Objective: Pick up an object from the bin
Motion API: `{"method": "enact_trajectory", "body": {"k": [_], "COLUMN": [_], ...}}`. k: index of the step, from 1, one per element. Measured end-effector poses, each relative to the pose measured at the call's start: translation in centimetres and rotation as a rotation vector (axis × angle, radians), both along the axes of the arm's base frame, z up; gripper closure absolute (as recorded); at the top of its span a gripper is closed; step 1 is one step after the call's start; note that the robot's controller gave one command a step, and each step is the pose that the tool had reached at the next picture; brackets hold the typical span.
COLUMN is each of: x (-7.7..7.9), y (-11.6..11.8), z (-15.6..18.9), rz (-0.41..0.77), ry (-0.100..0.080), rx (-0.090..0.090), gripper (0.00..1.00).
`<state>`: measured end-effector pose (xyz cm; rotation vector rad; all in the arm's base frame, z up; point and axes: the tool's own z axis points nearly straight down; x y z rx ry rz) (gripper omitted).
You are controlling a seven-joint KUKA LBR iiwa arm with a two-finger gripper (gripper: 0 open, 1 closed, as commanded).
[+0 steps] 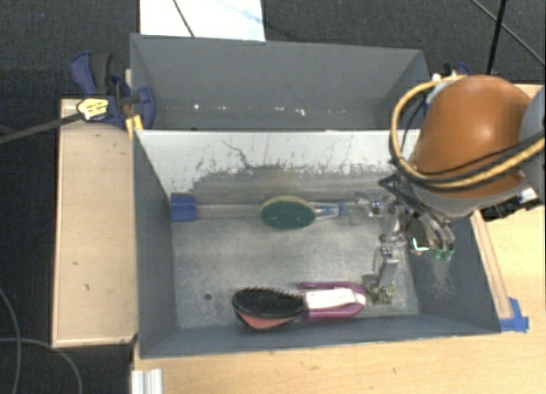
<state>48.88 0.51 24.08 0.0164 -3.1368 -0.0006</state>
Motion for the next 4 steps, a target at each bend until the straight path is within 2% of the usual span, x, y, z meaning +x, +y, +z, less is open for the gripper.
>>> {"method": "enact_trajectory", "body": {"k": [1,2,3,4], "x": [0.4,-0.6,-0.7,-0.6], "y": [-2.9,-2.1,-1.3,-1.1], "z": [-14.4,-16.8,-16.7,-16.8], "rz": [0.271,0.282,0.320,0.304], "ry": [-0.001,-0.024,-0.023,-0.020], "rx": [0.001,-0.002,-0.005,-0.004], "gripper": [0.00,0.00,0.00,0.00]}}
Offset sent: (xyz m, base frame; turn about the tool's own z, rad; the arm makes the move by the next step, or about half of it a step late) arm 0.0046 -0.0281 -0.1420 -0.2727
